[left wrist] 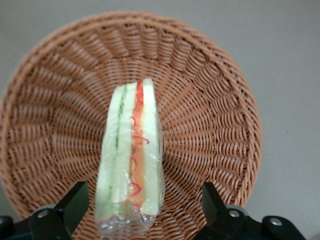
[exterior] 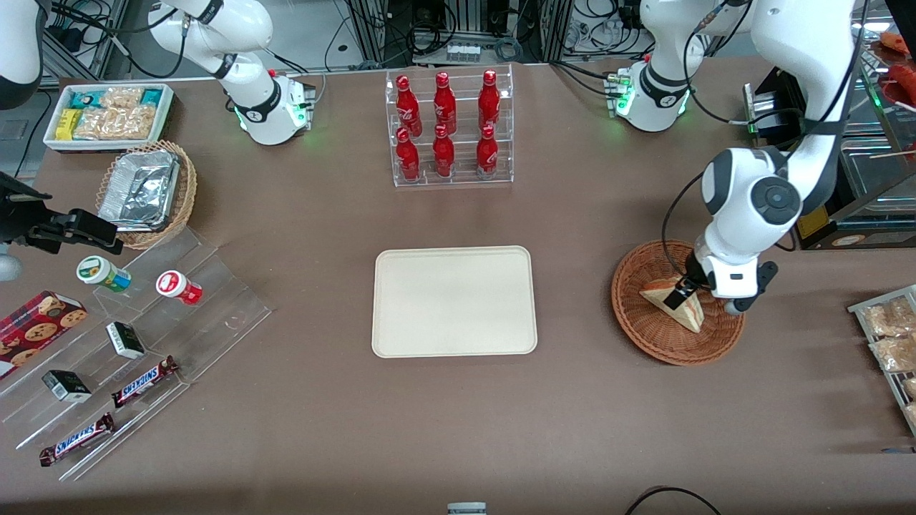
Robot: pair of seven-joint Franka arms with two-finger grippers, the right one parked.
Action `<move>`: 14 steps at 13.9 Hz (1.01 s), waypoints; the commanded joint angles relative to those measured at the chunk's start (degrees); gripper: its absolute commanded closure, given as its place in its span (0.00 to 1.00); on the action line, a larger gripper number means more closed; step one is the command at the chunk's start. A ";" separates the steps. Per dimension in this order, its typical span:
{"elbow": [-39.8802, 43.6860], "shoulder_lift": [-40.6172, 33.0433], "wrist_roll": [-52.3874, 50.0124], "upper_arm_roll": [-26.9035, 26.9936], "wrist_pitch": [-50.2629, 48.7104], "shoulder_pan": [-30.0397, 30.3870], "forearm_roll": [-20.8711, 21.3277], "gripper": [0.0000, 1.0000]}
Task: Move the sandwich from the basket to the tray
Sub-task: 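Close the left gripper on the sandwich and lift it, then carry the held sandwich with the left gripper over the cream tray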
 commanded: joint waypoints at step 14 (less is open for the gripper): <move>8.43 -5.99 -0.35 -2.02 -21.96 -2.31 4.68 1.00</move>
